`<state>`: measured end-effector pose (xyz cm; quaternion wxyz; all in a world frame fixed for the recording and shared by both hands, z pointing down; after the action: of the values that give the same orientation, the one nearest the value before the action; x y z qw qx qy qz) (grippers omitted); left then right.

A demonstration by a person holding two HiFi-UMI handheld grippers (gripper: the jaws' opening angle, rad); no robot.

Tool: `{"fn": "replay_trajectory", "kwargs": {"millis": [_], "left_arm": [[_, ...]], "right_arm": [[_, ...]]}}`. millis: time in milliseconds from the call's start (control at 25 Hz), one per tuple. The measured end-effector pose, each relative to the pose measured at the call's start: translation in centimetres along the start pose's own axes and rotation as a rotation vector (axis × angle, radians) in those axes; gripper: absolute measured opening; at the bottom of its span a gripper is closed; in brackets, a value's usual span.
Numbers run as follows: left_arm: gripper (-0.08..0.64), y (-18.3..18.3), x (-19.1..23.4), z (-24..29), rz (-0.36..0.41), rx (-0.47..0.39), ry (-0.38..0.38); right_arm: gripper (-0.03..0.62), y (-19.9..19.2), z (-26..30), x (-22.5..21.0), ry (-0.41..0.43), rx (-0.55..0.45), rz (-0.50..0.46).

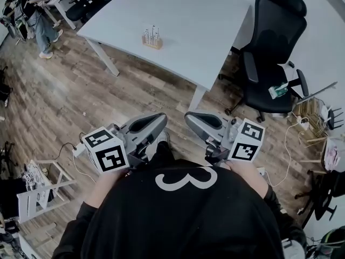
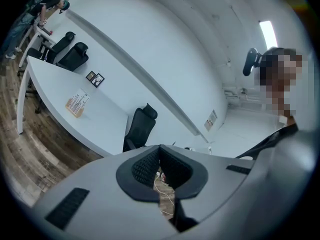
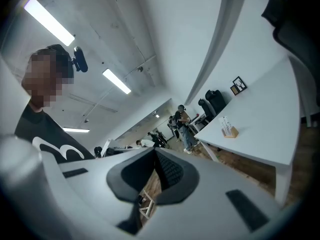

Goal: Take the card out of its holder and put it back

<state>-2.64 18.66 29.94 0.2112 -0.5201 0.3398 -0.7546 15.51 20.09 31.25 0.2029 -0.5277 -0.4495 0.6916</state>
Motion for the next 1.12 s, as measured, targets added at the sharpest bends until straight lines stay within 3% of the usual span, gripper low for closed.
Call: {"fn": "replay_trajectory", "kwargs": {"millis": [640, 880, 1120], "left_arm": [[0.014, 11.1, 15.2, 0.1, -0.052, 0.033, -0.05], [0.014, 12.5, 18.9, 0.0, -0.034, 0.063, -0.031], [0.014, 12.7, 20.6, 0.6, -0.065, 0.068, -0.028]], "right_arm": [[0.011, 8.4, 10.1, -11.7, -0.143, 0.0, 0.009], [0.012, 10.0, 12.4, -14.1, -0.234, 0.045, -0.083], [0.014, 8.8, 13.0, -16.1, -0.303, 0.101, -0.078]]}}
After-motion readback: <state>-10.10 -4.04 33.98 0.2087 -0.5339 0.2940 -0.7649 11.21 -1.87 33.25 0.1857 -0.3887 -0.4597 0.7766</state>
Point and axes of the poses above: the fingertips, and each gripper's own axes: z forward along the fingers, x to its left, y out of its top, the point moved 7 cm from there along -z, backward along the fingers, and after that the axes turned 8 degrees about x, right-handed, at the moved point
